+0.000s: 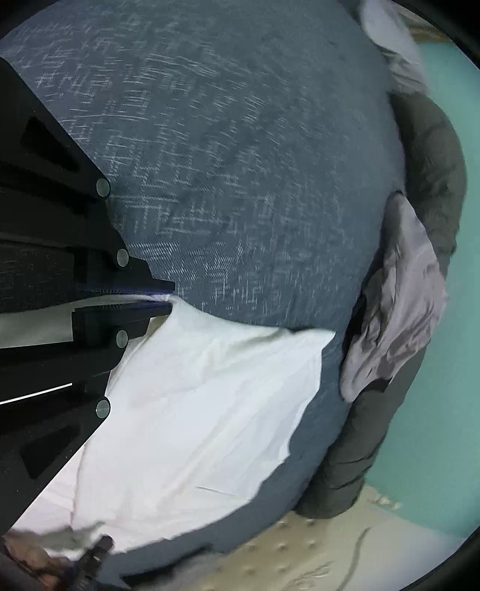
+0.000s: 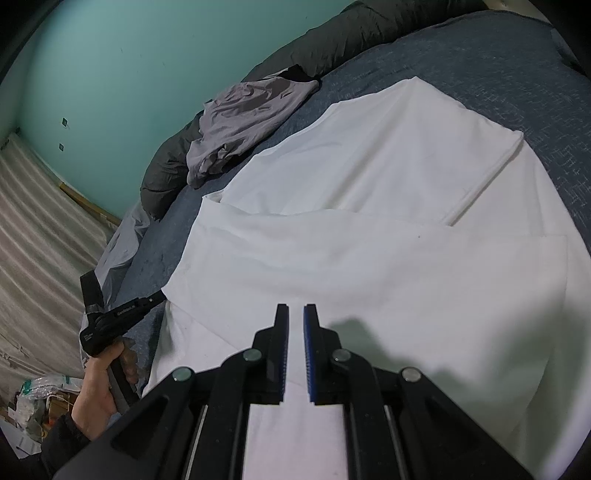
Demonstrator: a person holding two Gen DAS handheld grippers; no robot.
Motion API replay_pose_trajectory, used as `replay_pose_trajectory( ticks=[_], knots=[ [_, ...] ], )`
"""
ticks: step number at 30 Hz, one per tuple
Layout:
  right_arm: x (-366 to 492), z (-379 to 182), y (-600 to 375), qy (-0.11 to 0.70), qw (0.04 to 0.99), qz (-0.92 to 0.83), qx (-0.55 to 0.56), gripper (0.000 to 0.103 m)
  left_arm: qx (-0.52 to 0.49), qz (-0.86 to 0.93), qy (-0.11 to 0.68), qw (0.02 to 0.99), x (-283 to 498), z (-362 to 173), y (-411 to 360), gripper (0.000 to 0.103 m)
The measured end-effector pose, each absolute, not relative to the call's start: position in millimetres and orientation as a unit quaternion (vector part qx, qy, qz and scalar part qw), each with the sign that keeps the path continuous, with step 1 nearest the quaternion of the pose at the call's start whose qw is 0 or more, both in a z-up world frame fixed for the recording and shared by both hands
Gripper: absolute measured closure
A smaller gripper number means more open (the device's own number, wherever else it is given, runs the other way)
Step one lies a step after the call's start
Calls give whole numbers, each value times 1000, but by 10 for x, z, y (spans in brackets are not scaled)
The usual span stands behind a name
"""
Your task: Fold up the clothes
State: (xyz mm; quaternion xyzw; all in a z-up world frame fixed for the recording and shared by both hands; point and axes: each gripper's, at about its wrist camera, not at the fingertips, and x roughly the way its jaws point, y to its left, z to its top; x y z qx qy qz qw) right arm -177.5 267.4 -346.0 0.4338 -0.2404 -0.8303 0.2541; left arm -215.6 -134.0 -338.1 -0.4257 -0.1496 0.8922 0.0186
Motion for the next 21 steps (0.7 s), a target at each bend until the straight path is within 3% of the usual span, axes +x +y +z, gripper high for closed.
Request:
replay_pose_trajectory(
  ticks=[9, 15, 21],
  knots=[
    [-1816, -3495, 2740, -247, 243, -828, 441, 96, -452, 881, -140, 2, -2158, -3487, -1342, 100],
    [-1819, -3509, 2772, -250, 236, -827, 445, 96, -427, 889, -162, -9, -2064, -3284, -1395, 100],
    [-1819, -3536, 2788, -251, 230, -826, 449, 96, -408, 904, -120, 32, -2159, -3160, -1092, 98]
  ],
)
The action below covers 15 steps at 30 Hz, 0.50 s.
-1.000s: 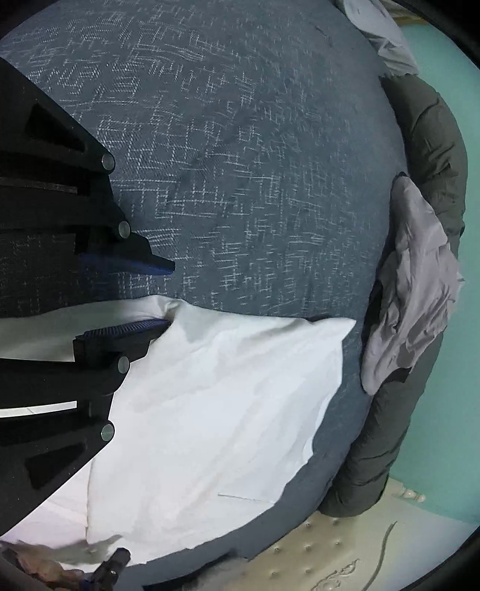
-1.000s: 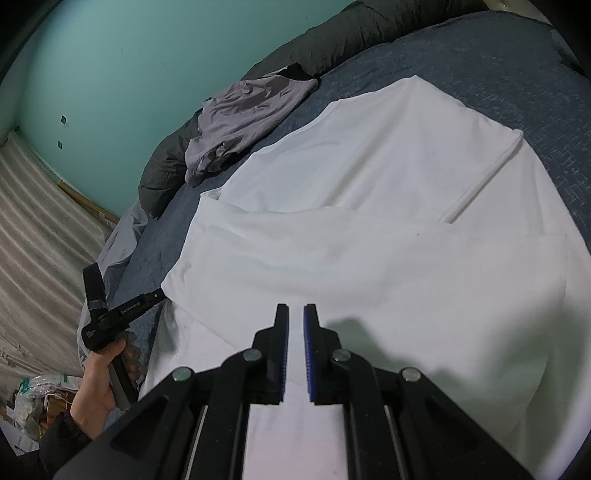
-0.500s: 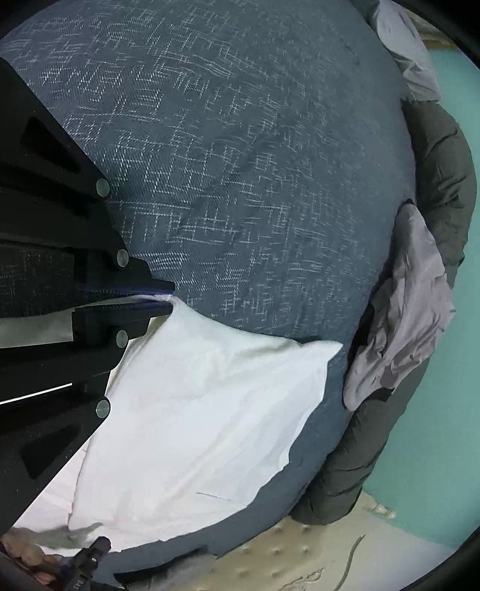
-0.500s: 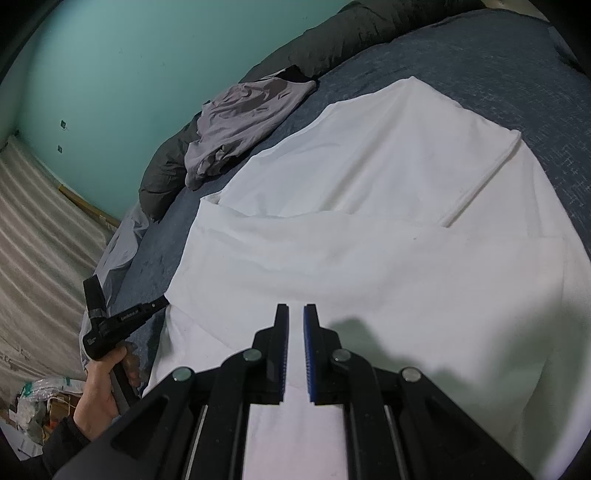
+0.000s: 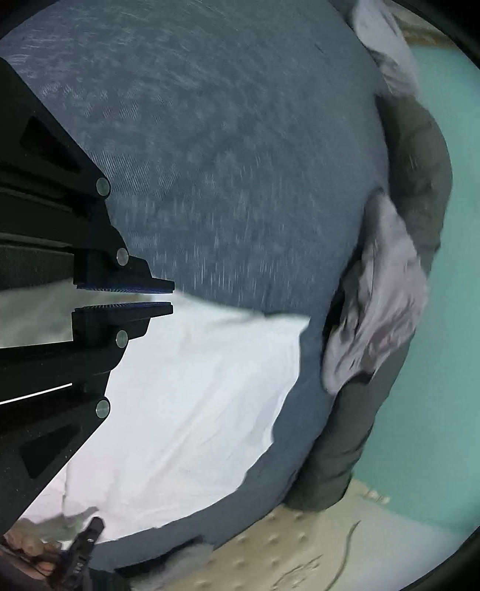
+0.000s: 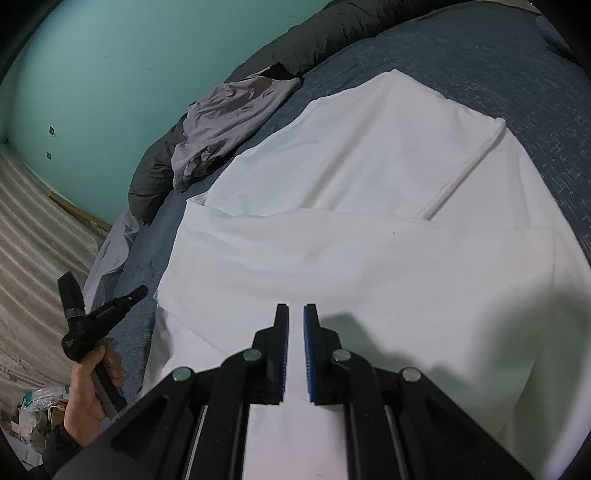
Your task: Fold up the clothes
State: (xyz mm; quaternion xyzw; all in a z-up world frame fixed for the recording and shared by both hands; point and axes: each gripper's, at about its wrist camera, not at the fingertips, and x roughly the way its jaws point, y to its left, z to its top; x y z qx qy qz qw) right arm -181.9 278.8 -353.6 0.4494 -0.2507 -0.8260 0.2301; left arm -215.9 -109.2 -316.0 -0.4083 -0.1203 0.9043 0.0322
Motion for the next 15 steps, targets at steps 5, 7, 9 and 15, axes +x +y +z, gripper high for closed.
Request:
replay_pose_trajectory(
  ticks=[5, 7, 9, 15],
  knots=[
    [-1838, -3521, 2872, -257, 215, -828, 449, 96, -449, 887, -107, 25, -2232, -3448, -1086, 98],
    [-1843, -3468, 2982, -262, 196, -834, 444, 96, -450, 886, -111, 18, -2229, -3473, -1136, 98],
    [-1833, -3390, 3159, -270, 171, -842, 435, 96, -445, 888, -113, 7, -2209, -3439, -1181, 98],
    [-1684, -3222, 3770, -307, 112, -842, 430, 68, -429, 894, -125, 7, -1969, -3237, -1234, 98]
  ],
)
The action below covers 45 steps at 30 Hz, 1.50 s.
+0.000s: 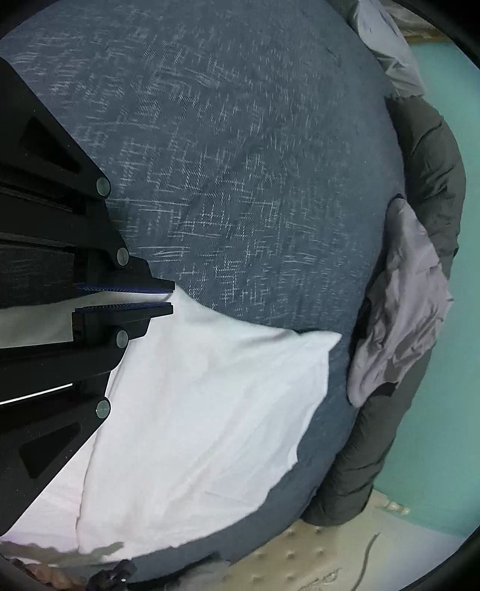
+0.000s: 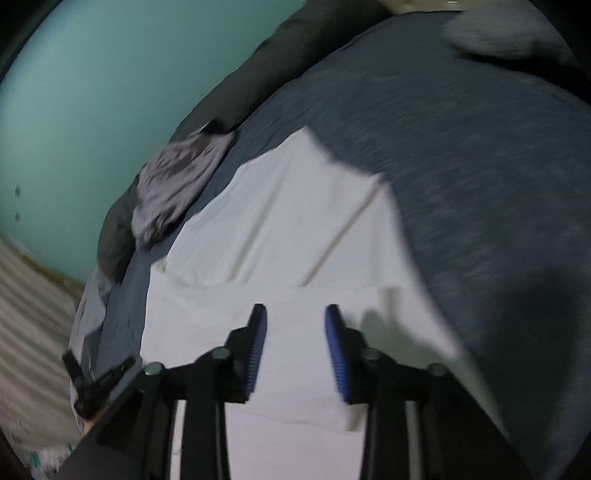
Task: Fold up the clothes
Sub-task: 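Move both open tools down to the white shirt hem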
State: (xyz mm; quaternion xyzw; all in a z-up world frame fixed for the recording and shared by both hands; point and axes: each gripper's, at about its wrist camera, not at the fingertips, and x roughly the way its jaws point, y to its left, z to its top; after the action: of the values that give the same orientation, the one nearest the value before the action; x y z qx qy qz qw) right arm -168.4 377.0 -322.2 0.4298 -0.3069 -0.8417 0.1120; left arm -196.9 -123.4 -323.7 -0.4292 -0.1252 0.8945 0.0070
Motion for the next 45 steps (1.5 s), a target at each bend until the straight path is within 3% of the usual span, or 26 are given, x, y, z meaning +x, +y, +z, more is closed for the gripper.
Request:
replay_pose_trajectory(
  ticks=[17, 18, 21, 24, 37, 38, 42, 45],
  knots=[
    [-1464, -3616, 3574, -266, 101, -794, 538, 68, -435, 884, -164, 45, -1192, -3107, -1144, 94],
    [-1476, -3645, 3555, -267, 104, -794, 536, 70, -436, 883, -165, 46, -1169, -3112, -1153, 94],
    [-1486, -3630, 3507, -243, 103, -802, 536, 98, -438, 882, -169, 46, -1129, -3128, -1198, 94],
    [-1425, -3566, 3540, -243, 108, -804, 532, 100, -435, 882, -175, 43, -1119, -3119, -1267, 94],
    [-1266, -3519, 3715, -269, 102, -798, 530, 97, -436, 877, -193, 51, -1088, -3047, -1399, 94],
    [-1237, -3461, 3776, -258, 97, -802, 530, 96, -437, 876, -195, 54, -1081, -3031, -1404, 94],
    [-1102, -3266, 4039, -227, 91, -811, 532, 74, -446, 868, -208, 62, -980, -2961, -1421, 93],
    [-962, -3133, 4251, -207, 88, -819, 528, 74, -455, 863, -206, 72, -842, -2886, -1398, 84]
  ],
)
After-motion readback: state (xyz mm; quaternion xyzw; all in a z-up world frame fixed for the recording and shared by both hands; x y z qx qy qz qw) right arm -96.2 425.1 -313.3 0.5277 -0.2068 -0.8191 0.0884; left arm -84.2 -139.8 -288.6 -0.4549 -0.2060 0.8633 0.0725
